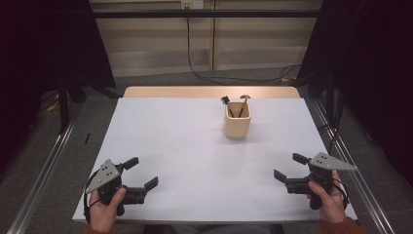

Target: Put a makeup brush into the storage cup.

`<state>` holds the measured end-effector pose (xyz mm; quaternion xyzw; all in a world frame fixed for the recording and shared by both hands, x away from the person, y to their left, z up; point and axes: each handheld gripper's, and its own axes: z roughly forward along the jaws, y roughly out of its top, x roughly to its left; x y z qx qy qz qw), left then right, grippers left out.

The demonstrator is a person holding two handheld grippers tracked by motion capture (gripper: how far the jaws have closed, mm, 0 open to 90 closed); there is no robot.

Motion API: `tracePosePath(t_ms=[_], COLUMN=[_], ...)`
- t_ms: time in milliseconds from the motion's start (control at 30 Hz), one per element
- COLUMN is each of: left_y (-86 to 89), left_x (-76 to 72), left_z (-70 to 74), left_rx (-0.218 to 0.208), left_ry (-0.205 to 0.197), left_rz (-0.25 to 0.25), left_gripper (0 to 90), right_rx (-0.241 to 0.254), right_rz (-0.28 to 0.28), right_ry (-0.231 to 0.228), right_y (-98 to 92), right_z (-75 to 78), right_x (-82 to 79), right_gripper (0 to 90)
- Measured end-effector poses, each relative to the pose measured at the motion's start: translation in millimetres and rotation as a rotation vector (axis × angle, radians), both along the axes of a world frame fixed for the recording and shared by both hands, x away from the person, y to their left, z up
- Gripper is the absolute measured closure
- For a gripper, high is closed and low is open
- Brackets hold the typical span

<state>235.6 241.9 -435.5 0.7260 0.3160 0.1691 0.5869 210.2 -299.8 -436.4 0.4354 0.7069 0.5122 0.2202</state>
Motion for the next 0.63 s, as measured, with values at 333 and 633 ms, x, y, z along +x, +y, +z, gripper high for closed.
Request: tracePosePath(t_ms=[333,633], left_y=[6.7,5.3], left_x=[-6.7,-4.1], left_z=[0.6,-0.7], left_rx=[-0.002,0.0], left_ry=[-0.006,0.003], left_rz=[0.021,0.019], left_gripper=[2.0,2.0], right_rx=[-0.003,0.002], right_rz=[-0.006,0.016], right_ry=[-0.003,0.006], right_y=[-3.2,-1.7], right_z=[-1.5,-1.8], right_x=[-8.9,-4.6], right_gripper=[2.2,2.5])
